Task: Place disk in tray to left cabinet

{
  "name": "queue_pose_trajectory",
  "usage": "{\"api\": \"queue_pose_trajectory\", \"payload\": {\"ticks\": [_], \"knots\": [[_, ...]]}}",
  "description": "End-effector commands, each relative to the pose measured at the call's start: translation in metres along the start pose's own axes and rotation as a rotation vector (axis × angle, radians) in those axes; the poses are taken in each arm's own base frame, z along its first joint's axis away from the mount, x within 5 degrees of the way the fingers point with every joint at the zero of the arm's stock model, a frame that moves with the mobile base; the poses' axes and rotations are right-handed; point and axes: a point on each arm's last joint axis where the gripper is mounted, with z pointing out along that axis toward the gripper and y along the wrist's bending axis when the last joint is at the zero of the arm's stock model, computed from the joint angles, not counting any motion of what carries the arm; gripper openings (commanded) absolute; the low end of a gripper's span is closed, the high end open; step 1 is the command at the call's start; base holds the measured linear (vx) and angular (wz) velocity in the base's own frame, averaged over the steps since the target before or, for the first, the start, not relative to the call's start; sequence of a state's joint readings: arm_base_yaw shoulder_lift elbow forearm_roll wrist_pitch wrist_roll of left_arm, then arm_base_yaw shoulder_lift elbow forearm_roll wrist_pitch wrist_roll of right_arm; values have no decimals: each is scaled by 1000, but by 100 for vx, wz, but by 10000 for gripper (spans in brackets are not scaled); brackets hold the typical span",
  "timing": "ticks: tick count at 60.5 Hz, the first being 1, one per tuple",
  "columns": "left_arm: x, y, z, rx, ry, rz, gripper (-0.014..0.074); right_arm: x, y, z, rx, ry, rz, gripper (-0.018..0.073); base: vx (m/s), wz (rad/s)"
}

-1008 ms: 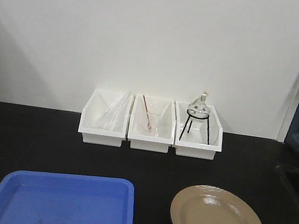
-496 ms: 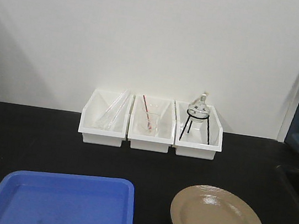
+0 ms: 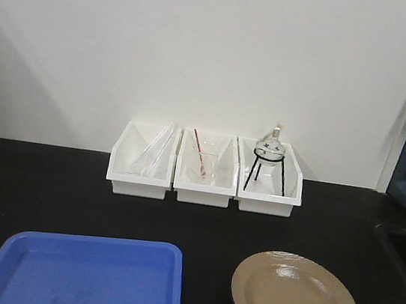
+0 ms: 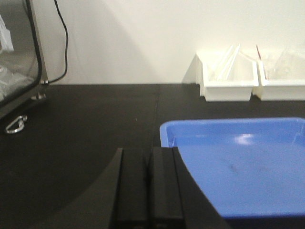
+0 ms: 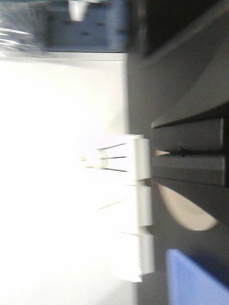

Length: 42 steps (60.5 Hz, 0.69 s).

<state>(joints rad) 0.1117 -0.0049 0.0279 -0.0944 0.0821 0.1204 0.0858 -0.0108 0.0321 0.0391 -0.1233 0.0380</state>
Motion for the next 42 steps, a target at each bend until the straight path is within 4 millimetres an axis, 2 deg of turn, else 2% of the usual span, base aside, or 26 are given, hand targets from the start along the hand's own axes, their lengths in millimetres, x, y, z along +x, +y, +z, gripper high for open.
{"api": "queue_pose_trajectory", "payload": {"ticks": [1, 7, 12, 18, 22, 29, 35, 42], "knots": [[-5, 1, 1, -9, -116, -31, -8, -16, 0, -2, 0, -190, 7, -1, 0, 0], [-25, 3, -2, -19, -235, -87, -8, -27, 1, -3, -2, -210, 6, -1, 0, 0], [-48, 4, -8, -24, -339, -97, -8, -45, 3, -3, -4, -213, -6, -1, 0, 0], [-91, 6, -21, -22, -471, -98, -8, -66, 5, -1, -3, -171, -35, -1, 0, 0], [-128, 6, -34, -19, -556, -94, -8, -81, 6, 4, -3, -113, -35, -1, 0, 0], [-176, 6, -40, -20, -584, -43, -8, -97, 8, 24, 0, -19, -27, -1, 0, 0], [-202, 6, -29, -26, -547, 13, -8, -107, 8, 44, 3, 6, -47, -1, 0, 0], [-214, 7, -9, -27, -500, 23, -8, -106, 8, 74, 3, 32, -78, 1, 0, 0]]}}
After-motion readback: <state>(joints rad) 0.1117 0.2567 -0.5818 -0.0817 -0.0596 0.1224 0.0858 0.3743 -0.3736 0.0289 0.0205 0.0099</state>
